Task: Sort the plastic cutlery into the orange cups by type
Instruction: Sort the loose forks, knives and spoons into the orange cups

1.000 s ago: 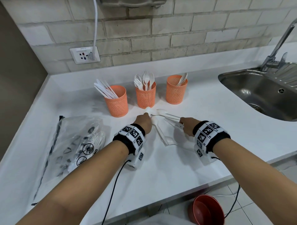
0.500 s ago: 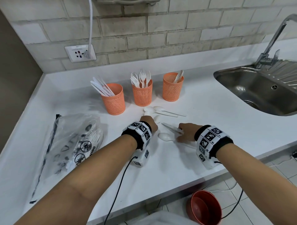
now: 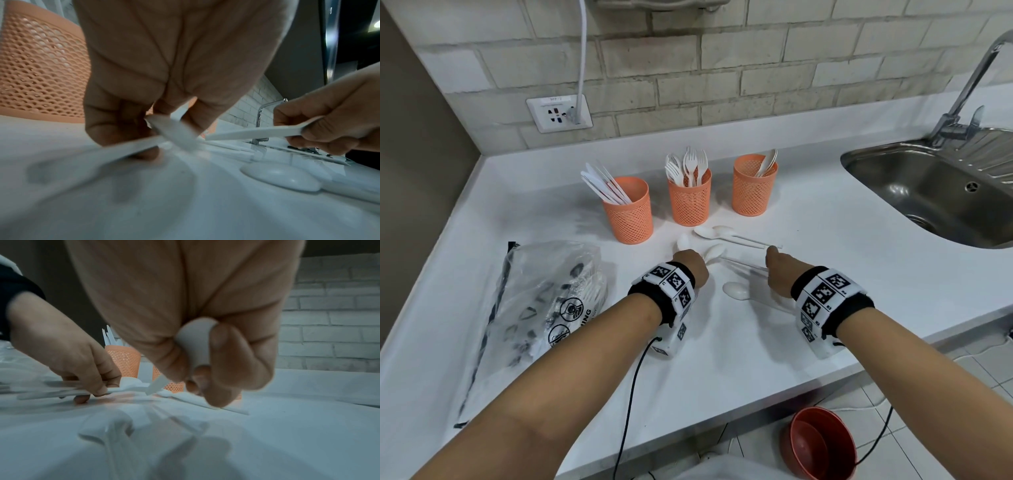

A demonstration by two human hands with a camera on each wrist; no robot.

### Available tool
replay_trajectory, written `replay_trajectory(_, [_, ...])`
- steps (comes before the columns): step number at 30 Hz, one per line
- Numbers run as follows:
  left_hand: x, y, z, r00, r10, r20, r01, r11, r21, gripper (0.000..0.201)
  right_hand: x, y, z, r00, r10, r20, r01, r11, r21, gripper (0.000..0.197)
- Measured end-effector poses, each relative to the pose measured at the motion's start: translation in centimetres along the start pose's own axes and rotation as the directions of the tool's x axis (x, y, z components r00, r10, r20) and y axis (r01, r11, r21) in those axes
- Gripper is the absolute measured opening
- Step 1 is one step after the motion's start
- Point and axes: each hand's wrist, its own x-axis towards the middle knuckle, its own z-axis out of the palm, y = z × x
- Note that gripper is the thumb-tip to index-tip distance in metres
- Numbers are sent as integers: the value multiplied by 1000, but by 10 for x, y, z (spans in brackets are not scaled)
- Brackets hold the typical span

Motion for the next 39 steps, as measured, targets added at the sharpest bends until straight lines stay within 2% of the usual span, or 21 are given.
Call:
replay_trajectory(2, [1,-3,-2,999,-9,-46,8,1000,-21,31,2,2,-1,999,-29,-40,30,999,39,17])
replay_trajectory(4, [0,-7,-5,997,-14,-73,8,997,-79,33,5,5,-3,989,-76,-129,85,994,65,13])
replay_trajectory(6, [1,-10,-6,996,-10,-89,-4,987,-159,35,8,8,-6,965,-89,-248,135,975,174,10])
replay_trajectory(9, [2,-13,-6,979,57,-197,-128,920,-370,43,10,9,-10,933,-100,-345,214,926,310,9])
replay_trajectory(12, [4,-11,-4,955,118,-273,-236,860,-452,57,9,5,-13,925,-136,-355,272,889,369,9])
replay_trajectory(13, [4,-10,-4,950,129,-284,-251,857,-450,56,8,3,-14,922,-162,-352,300,872,386,8])
replay_trajectory(16, [3,-8,-3,925,200,-322,-320,867,-381,33,7,-3,-16,910,-223,-350,364,833,417,7])
replay_trajectory(18, [1,-7,-3,923,240,-301,-346,860,-374,30,7,-7,-16,906,-228,-357,378,816,438,6])
replay_trajectory(21, [-2,-6,-1,940,285,-189,-341,803,-489,30,10,-12,-15,899,-217,-379,377,824,423,14])
replay_trajectory(24, [-2,-11,0,934,332,-128,-354,823,-444,23,15,-13,-14,911,-178,-371,328,860,390,20])
replay_trajectory(26, [-3,-15,1,925,370,-89,-367,806,-465,11,17,-12,-13,914,-134,-383,284,887,365,24])
replay_trajectory(28, [-3,-19,2,921,384,-64,-369,806,-462,11,17,-9,-13,909,-90,-407,248,901,355,29])
replay_trajectory(30, [-1,-22,2,929,364,-68,-358,833,-422,22,14,-6,-14,936,-66,-345,171,943,284,35])
replay_trajectory(32, [2,-25,2,938,331,-101,-343,849,-401,27,11,-2,-11,988,-49,-150,66,992,110,36])
replay_trajectory(34, [3,-27,1,942,304,-142,-335,850,-406,28,8,-1,-3,999,6,46,-2,997,-83,37])
replay_trajectory(35, [4,-27,0,942,293,-162,-334,848,-412,27,7,-3,1,994,26,104,-12,990,-139,39])
replay_trajectory(39, [5,-27,-1,943,269,-195,-329,830,-451,26,4,-16,4,991,-1,131,30,975,-219,39])
